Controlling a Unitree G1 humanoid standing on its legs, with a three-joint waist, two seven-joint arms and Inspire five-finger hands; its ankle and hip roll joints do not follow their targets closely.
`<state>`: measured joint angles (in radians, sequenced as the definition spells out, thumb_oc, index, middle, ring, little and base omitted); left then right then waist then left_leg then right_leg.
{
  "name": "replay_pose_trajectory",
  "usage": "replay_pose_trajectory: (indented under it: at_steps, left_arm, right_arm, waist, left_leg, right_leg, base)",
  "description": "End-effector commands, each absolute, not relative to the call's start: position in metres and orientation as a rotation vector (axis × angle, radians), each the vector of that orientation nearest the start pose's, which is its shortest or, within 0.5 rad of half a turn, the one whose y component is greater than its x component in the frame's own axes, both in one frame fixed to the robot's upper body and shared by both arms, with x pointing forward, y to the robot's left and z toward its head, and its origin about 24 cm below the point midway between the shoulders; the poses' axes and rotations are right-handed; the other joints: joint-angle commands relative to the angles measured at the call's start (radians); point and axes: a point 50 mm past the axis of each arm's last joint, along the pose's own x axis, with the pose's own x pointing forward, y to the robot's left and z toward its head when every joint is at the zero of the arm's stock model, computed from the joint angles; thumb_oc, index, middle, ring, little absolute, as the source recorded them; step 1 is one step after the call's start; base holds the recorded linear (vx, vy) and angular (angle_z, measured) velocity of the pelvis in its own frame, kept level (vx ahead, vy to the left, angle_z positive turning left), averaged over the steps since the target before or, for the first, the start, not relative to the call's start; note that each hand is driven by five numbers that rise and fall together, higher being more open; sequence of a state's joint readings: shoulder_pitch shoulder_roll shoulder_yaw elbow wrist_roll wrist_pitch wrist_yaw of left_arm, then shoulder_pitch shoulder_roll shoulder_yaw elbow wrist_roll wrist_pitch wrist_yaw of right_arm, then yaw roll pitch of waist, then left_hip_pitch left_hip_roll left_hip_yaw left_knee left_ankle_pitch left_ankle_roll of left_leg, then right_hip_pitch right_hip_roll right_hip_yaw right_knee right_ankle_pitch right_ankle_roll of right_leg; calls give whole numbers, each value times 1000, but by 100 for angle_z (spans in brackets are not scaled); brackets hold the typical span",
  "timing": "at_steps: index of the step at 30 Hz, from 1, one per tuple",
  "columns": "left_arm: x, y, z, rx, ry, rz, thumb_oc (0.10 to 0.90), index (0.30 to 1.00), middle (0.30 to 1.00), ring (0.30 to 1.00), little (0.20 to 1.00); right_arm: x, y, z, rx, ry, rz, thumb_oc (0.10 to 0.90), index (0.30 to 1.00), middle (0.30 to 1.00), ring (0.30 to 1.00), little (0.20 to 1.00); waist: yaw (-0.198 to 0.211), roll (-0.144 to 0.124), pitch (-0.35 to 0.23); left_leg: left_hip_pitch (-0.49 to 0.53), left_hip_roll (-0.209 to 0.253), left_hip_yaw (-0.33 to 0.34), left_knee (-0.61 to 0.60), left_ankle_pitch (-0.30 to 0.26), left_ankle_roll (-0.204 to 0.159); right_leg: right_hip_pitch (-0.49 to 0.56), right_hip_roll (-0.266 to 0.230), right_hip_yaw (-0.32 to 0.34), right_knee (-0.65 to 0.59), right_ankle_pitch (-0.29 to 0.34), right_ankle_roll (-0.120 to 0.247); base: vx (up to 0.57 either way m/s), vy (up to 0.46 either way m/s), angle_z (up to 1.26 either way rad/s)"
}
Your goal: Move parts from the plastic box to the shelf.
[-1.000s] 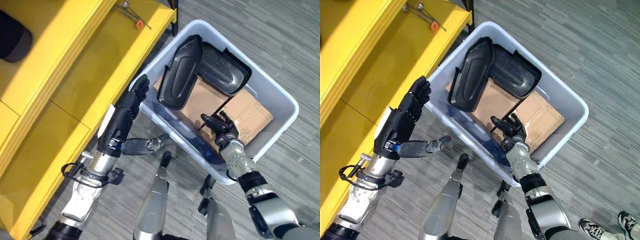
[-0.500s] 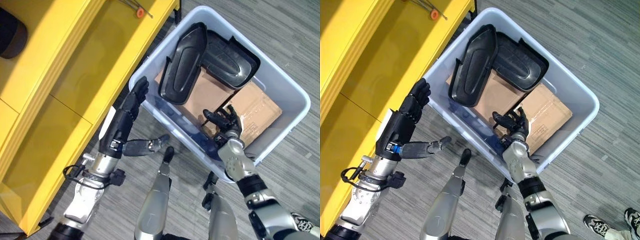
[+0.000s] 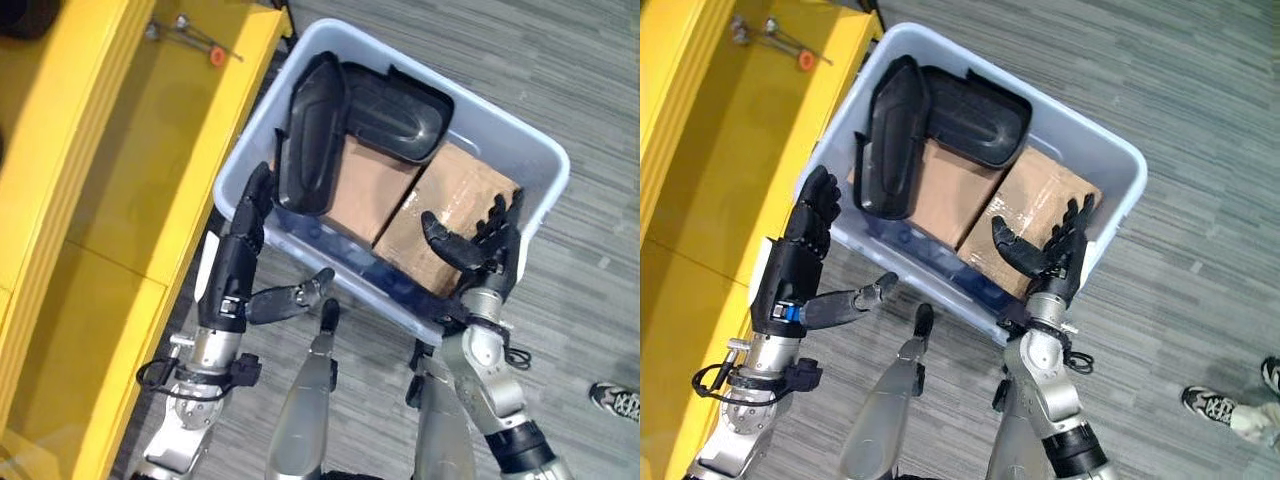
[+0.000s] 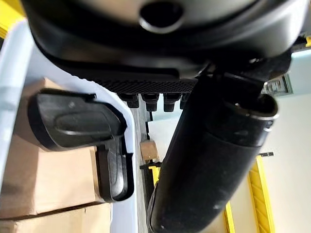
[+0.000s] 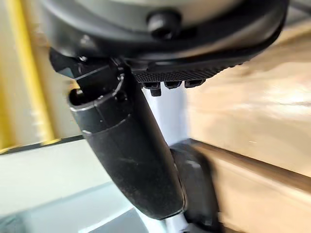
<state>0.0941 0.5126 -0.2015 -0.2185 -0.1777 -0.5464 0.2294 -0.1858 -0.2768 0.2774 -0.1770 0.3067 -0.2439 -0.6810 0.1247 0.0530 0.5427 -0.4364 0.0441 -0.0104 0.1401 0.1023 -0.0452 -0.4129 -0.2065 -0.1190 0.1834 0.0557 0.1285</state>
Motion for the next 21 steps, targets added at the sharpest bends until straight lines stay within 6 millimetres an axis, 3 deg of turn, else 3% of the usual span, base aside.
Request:
replay_pose_trajectory:
  at_steps: [1,7,16,20,21]
  left_arm:
    - [193,166,166,76,-909,-124,900,1000,1000,1000,1000]
    - [196,168,168,68,-893,-142,900,1000,1000,1000,1000]
    - [203,169,171,77,-873,-243,900,1000,1000,1000,1000]
    - [205,170,171,85,-868,-263,900,1000,1000,1000,1000]
    - [205,169,172,84,-866,-269,900,1000,1000,1000,1000]
  right_arm:
    - [249,-135,199,177,-854,-148,900,1000,1000,1000,1000]
    - [263,-117,208,69,-841,22,900,1000,1000,1000,1000]
    - [315,-89,197,11,-584,146,900,1000,1000,1000,1000]
    - [319,-85,205,-301,-713,69,900,1000,1000,1000,1000]
    - [318,-82,212,-460,-808,26,900,1000,1000,1000,1000]
  waist:
    - [2,38,-27]
    - [16,48,-32]
    - [86,54,-33]
    - [107,51,-32]
    - [113,50,-29]
  left_leg:
    - [20,-55,16,-25,34,51]
    - [17,-60,6,1,25,43]
    - [7,-73,-28,27,20,47]
    - [5,-79,-38,23,23,50]
    - [6,-83,-40,24,21,51]
  right_leg:
    - [41,34,-8,64,0,-18]
    - [41,23,-16,86,-16,-25]
    - [52,8,-56,107,-33,-38]
    - [60,5,-74,104,-33,-37]
    - [64,2,-78,107,-37,-35]
  base:
    - [9,35,-10]
    - [23,8,0]
    - [30,-34,11]
    - [19,-17,16]
    - [-4,1,16]
